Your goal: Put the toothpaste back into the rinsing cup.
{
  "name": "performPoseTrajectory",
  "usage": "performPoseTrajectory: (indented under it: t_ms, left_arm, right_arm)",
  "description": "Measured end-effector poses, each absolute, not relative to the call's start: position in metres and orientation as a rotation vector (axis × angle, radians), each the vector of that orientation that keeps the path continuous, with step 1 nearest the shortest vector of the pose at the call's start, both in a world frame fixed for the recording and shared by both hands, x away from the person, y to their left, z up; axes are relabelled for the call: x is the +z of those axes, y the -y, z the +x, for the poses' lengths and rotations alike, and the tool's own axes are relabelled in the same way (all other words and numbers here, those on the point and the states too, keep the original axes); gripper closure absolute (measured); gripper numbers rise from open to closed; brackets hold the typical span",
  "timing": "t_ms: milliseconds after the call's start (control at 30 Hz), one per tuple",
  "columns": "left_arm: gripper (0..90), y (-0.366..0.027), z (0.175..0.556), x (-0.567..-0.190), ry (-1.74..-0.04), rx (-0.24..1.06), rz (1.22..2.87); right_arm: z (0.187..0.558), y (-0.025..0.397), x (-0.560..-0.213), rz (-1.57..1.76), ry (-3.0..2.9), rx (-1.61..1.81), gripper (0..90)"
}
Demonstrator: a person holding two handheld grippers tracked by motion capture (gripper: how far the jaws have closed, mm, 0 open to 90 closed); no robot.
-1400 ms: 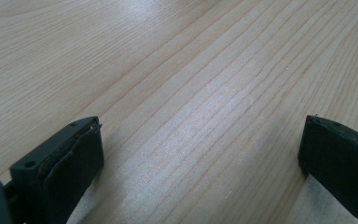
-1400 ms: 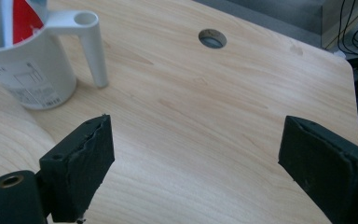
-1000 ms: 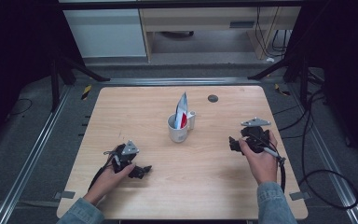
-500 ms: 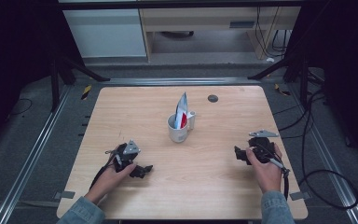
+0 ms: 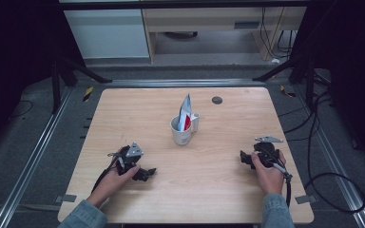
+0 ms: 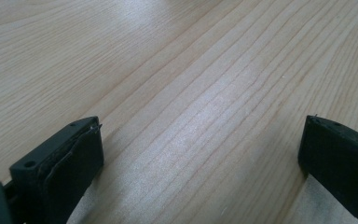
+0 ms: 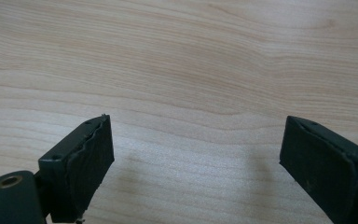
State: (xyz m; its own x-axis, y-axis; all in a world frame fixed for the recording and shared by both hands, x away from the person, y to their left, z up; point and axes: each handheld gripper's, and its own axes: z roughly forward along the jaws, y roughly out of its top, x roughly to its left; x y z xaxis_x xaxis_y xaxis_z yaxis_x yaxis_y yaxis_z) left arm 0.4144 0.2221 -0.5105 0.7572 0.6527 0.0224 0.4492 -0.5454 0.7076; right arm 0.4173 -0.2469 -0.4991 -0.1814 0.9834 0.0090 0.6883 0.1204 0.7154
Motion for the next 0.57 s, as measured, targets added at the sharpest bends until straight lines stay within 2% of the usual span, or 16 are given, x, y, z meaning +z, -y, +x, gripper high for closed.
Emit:
performPoseTrajectory:
  t_ms: [167,367,567]
  left_arm:
    - [0.0,-0.222,0.414,-0.510,-0.819,0.369,2.241]
    - [0.0,-0.222,0.414,-0.510,-0.820,0.369,2.241]
    - [0.0,-0.222,0.414,-0.511,-0.819,0.369,2.241]
  right_arm:
    - [0.422,0.242,-0.506,1.618,-1.937,0.817,9.6]
    - [0.426,0.235,-0.514,1.583,-1.920,0.836,2.6]
    - [0.429,0.237,-0.514,1.623,-1.901,0.823,0.3]
